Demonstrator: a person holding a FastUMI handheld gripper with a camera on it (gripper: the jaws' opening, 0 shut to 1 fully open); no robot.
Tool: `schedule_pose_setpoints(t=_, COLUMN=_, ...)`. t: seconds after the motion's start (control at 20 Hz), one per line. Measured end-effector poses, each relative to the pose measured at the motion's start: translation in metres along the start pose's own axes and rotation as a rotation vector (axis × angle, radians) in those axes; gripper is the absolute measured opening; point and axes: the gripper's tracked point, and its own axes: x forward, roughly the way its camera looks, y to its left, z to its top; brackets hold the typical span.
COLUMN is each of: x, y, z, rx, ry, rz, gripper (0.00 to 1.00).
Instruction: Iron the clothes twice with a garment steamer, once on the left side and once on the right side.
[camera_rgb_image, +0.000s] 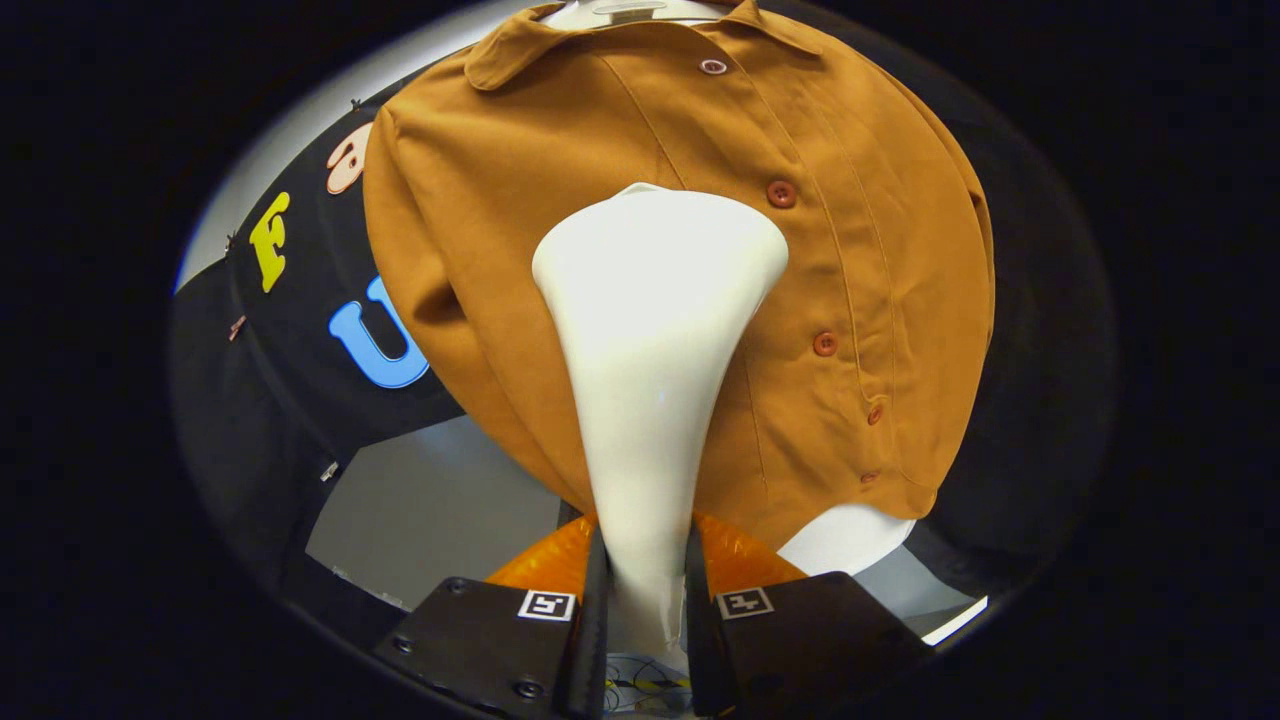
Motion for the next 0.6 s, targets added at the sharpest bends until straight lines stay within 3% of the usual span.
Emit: schedule_pose_setpoints(t=0.6, x=0.005, y=-0.027, z=-0.064, rx=0.066, ry=0.152, rz=-0.03, gripper=0.37)
